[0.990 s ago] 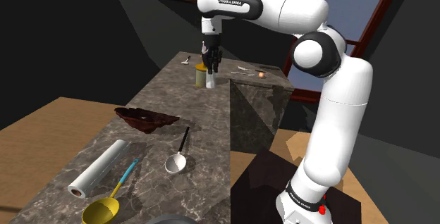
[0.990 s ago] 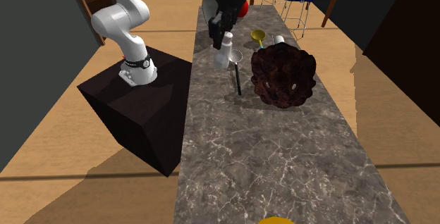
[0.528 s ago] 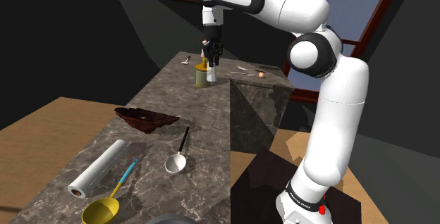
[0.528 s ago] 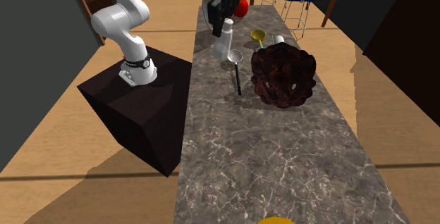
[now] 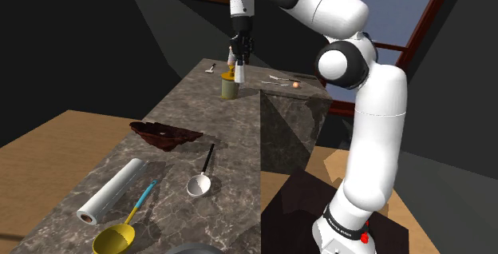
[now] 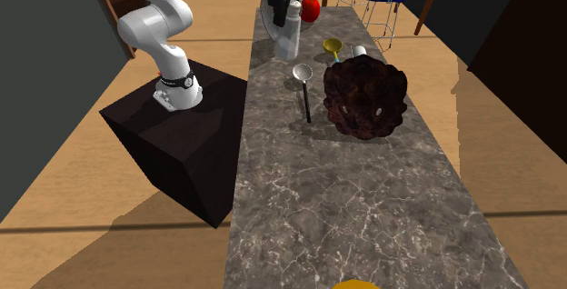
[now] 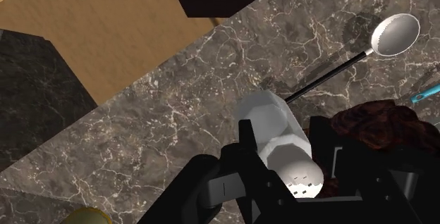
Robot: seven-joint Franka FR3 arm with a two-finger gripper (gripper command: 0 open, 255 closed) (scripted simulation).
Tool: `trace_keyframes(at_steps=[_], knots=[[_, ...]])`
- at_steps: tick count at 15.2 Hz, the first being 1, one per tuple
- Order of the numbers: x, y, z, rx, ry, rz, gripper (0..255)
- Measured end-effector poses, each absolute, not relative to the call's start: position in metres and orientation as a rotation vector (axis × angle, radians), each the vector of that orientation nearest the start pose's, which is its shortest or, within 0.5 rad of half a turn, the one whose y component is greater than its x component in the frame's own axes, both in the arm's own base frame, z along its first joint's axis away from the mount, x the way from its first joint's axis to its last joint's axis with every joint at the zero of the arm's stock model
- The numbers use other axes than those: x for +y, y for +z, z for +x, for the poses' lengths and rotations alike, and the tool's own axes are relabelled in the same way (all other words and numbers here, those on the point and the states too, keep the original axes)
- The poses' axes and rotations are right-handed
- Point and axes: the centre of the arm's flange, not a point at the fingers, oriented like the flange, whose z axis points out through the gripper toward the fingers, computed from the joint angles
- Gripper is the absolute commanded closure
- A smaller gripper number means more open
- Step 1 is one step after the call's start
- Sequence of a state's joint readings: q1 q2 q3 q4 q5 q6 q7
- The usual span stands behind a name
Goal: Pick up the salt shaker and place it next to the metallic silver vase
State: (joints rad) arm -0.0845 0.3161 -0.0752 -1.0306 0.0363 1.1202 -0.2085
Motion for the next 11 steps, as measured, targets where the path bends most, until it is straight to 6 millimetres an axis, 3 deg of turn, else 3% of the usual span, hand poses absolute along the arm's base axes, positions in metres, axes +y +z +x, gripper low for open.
trace_keyframes(at_steps=[4,11], knots=[[-0.078,0.665,0.585,-0.095,0.341,-3.069,255],[-0.015,0.665,0.526,-0.097,0.340,-3.069,255]])
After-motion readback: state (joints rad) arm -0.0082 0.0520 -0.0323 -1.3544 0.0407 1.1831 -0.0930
